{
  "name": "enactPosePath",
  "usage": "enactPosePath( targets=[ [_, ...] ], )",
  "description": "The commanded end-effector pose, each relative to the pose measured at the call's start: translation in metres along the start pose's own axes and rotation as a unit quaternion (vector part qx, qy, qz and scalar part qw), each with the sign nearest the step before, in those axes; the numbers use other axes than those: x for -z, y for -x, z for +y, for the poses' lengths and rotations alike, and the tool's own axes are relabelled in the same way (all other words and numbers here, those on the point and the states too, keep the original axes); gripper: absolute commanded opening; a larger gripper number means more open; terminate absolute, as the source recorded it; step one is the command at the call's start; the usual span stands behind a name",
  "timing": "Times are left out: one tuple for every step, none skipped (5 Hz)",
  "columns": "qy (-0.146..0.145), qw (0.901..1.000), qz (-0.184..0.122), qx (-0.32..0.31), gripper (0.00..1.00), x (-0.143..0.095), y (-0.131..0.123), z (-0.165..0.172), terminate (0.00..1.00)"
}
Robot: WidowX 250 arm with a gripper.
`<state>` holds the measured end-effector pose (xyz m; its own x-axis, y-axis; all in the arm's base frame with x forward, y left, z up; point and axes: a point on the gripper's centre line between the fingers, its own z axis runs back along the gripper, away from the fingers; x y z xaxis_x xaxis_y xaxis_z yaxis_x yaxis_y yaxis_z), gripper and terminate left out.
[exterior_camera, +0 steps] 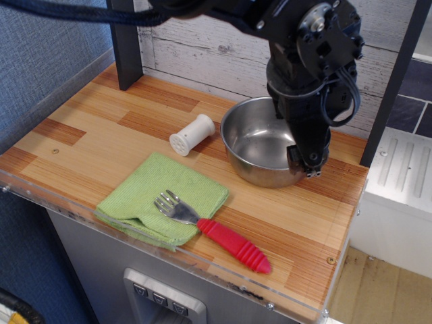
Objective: Move the bowl behind the red fork
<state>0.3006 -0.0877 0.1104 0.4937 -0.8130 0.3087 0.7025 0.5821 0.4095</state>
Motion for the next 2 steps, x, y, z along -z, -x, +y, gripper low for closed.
enactPosePath(
  targets=[
    [-0.011, 0.9998, -0.016, 0.002, 1.00, -0.0138, 0.0002, 0.0006, 0.00],
    [-0.011, 0.9998, -0.016, 0.002, 1.00, -0.0138, 0.0002, 0.0006, 1.00]
  ],
)
